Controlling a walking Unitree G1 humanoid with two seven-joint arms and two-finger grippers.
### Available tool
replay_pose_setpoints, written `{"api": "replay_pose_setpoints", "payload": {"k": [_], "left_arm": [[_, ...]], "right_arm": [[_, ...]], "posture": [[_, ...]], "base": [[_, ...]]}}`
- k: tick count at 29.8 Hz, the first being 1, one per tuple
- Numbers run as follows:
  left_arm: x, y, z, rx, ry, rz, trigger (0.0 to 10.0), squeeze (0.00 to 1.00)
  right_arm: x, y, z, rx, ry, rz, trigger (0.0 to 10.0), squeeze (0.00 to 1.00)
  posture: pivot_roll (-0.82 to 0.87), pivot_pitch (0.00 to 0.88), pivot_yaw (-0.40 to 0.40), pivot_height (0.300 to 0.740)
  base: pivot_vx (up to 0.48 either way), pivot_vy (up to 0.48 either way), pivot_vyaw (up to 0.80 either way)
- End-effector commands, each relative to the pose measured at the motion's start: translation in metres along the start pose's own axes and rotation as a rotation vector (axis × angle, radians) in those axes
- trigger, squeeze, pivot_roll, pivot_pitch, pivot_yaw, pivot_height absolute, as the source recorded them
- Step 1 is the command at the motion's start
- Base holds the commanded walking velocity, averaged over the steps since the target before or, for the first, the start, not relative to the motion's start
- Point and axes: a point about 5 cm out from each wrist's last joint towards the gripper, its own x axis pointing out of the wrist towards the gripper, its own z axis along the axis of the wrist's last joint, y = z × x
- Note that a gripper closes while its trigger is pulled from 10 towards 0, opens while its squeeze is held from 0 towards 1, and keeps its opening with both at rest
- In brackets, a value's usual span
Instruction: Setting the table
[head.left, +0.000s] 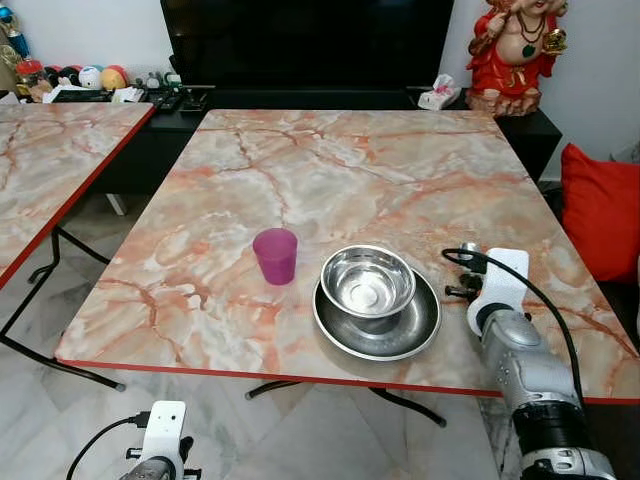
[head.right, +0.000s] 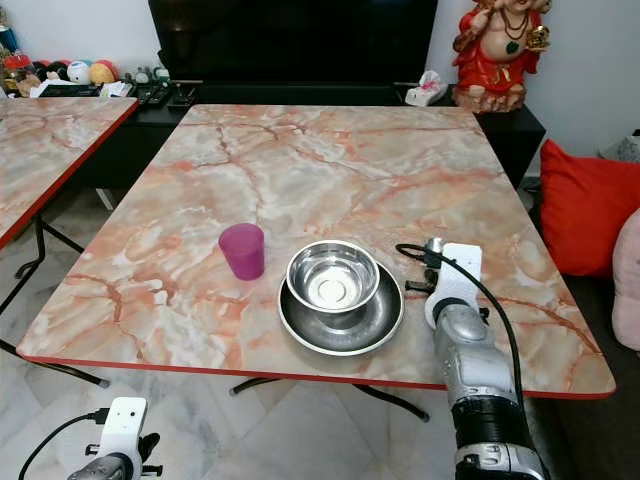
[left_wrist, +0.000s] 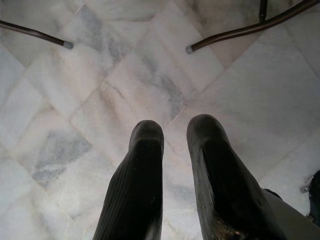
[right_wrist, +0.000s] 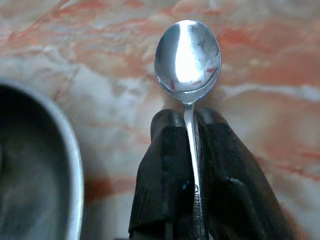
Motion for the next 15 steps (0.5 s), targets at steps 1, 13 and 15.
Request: {"api": "replay_pose_setpoints", "payload": {"k": [1,13,15], "left_arm": [[-0.0003,0.0037,-0.0012,-0.003,0.013,0.004,10.0,0.00],[-0.0003,0.0033,-0.0014,-0.002,0.014,0.002,10.0,0.00],[-0.0003,0.0033,-0.0014,-0.002,0.014,0.002,10.0,0.00]], "right_arm": [[-0.0007,0.0037,-0.0057,-0.012,0.016,0.003,10.0,0.00],[-0.0068,0.0047,-0.0143,-0.053,0.011,-0.021,10.0,0.00],[-0.0073,0.0055,-0.0155,-0.054,0.013,-0.019,10.0,0.00]], "posture": [[0.00,0.000,0.052,0.740],[0.00,0.000,0.051,0.740],[0.00,0.000,0.051,0.740]], "base": [[0.000,0.000,0.00],[0.000,0.000,0.00],[0.000,0.000,0.00]]}}
